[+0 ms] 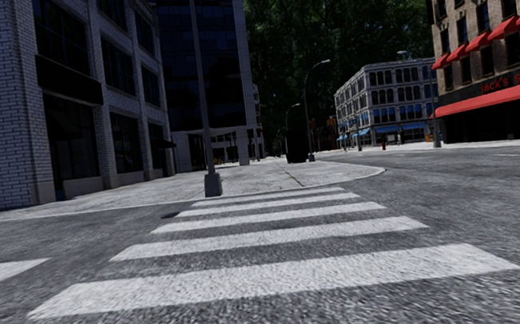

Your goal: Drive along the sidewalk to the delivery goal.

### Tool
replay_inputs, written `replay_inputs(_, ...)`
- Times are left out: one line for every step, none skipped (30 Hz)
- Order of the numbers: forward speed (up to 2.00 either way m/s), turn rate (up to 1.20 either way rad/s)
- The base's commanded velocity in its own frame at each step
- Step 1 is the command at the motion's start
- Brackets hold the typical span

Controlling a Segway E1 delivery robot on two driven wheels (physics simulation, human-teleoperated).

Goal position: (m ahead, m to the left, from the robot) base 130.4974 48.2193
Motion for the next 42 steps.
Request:
replay_inputs(1.7,0.0)
replay_inputs(1.71,0.0)
replay_inputs(1.71,0.0)
replay_inputs(1.71,0.0)
replay_inputs(1.72,0.0)
replay_inputs(1.72,0.0)
replay_inputs(1.74,0.0)
replay_inputs(1.74,0.0)
replay_inputs(2.0,0.0)
replay_inputs(2.0,0.0)
replay_inputs(2.0,0.0)
replay_inputs(2.0,0.0)
replay_inputs(2.0,0.0)
replay_inputs(2.0,0.0)
replay_inputs(2.0,0.0)
replay_inputs(2.0,0.0)
replay_inputs(2.0,0.0)
replay_inputs(2.0,0.0)
replay_inputs(2.0,0.0)
replay_inputs(2.0,0.0)
replay_inputs(2.0,0.0)
replay_inputs(2.0,0.0)
replay_inputs(2.0,0.0)
replay_inputs(2.0,0.0)
replay_inputs(2.0,0.0)
replay_inputs(2.0,0.0)
replay_inputs(2.0,0.0)
replay_inputs(2.0,0.0)
replay_inputs(2.0,0.0)
replay_inputs(2.0,0.0)
replay_inputs(2.0,0.0)
replay_inputs(2.0,0.0)
replay_inputs(2.0,0.0)
replay_inputs(2.0,0.0)
replay_inputs(2.0,0.0)
replay_inputs(2.0,0.0)
replay_inputs(2.0,0.0)
replay_inputs(2.0,0.0)
replay_inputs(2.0,0.0)
replay_inputs(2.0,0.0)
replay_inputs(2.0,0.0)
replay_inputs(2.0,0.0)
